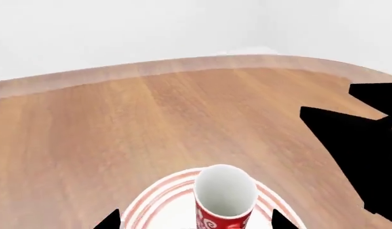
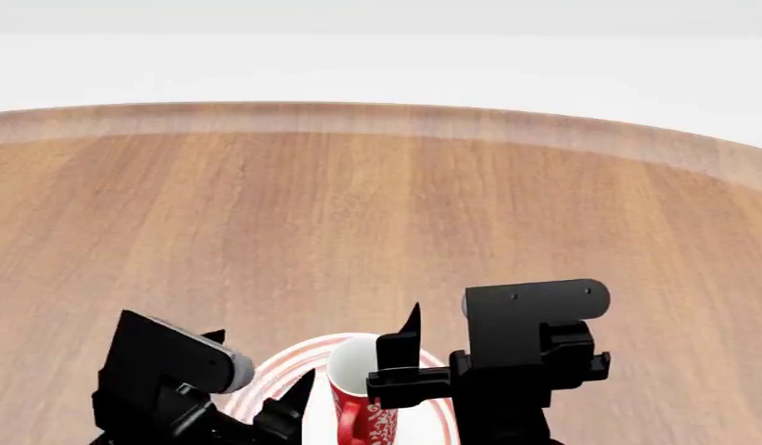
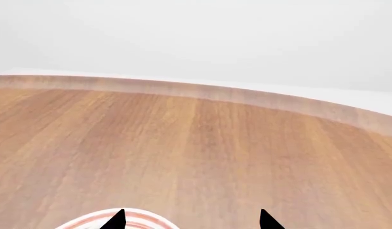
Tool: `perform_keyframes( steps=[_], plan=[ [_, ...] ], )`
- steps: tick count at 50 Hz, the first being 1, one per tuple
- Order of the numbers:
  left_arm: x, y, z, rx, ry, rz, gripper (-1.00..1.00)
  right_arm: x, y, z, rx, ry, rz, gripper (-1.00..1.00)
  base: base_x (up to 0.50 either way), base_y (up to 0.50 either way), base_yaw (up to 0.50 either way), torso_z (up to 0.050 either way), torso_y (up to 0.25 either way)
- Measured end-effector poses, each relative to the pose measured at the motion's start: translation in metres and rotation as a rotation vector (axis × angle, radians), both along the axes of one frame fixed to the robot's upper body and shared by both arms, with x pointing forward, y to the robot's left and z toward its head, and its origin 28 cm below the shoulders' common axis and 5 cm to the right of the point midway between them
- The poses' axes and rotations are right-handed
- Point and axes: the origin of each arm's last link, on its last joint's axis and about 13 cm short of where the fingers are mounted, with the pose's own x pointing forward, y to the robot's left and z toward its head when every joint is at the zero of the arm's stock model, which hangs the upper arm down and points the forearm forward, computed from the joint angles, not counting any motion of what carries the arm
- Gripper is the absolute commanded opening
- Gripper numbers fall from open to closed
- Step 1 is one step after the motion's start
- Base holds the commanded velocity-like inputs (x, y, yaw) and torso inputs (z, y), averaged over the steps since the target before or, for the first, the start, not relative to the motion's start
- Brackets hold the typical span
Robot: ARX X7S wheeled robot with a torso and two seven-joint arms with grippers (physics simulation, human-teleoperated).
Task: Pick up the red mug and put it on the plate
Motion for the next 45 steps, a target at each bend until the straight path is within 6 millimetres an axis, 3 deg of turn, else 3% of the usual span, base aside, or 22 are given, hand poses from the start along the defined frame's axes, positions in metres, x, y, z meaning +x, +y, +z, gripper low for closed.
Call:
perform_keyframes(
  steps=[13, 30, 45],
  plan=[
    [0.010, 0.017, 0.009, -0.011, -0.122, 0.223, 1.00, 0.000, 0.000, 0.000, -0.004, -0.010, 0.002, 1.00, 0.00, 0.00, 0.00, 0.000, 0.000],
    [0.015, 0.024, 0.012, -0.005, -0.167, 0.300, 1.00, -0.002, 0.000, 0.002, -0.014, -0.037, 0.003, 1.00, 0.00, 0.00, 0.00, 0.000, 0.000],
    [0.008, 0.023, 0.024, 0.010, -0.327, 0.317, 1.00, -0.016, 0.001, 0.017, 0.038, -0.276, 0.012, 1.00, 0.00, 0.00, 0.00, 0.000, 0.000]
  ],
)
